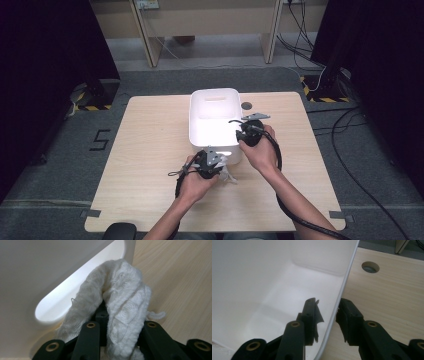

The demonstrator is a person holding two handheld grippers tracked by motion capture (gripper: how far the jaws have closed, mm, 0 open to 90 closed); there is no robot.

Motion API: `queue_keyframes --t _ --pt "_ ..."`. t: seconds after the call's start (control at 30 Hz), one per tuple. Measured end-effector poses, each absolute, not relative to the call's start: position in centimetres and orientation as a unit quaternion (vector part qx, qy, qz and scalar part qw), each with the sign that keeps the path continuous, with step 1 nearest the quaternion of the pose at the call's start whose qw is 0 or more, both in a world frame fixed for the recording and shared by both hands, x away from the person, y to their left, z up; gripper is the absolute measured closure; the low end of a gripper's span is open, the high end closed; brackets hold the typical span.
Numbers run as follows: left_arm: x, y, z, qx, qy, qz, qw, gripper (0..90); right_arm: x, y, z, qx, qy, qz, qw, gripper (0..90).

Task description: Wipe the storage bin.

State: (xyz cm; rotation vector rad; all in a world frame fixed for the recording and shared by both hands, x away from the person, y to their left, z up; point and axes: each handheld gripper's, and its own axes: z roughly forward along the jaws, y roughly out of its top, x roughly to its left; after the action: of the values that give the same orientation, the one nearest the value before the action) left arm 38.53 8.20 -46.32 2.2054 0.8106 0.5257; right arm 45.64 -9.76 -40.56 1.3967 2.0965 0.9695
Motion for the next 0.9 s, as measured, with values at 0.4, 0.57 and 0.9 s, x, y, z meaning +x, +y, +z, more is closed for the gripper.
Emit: queue_keyframes --t 0.4,0.57,0.9 --pt "38.9 7.7 -47.7 0.860 0.304 0.200 0.358 75.4 45.6 -9.8 -40.6 0.505 0.758 0.351 0.219 68.1" --pt "39.0 7.4 -48.1 0.863 0.303 0.196 0.354 75.4 45.7 -9.7 -40.6 0.506 0.757 0.351 0.218 68.1" --pt "39.2 7.2 -48.7 0.865 0.301 0.195 0.350 75.3 45.7 -9.7 -40.6 0.506 0.757 0.352 0.219 68.1"
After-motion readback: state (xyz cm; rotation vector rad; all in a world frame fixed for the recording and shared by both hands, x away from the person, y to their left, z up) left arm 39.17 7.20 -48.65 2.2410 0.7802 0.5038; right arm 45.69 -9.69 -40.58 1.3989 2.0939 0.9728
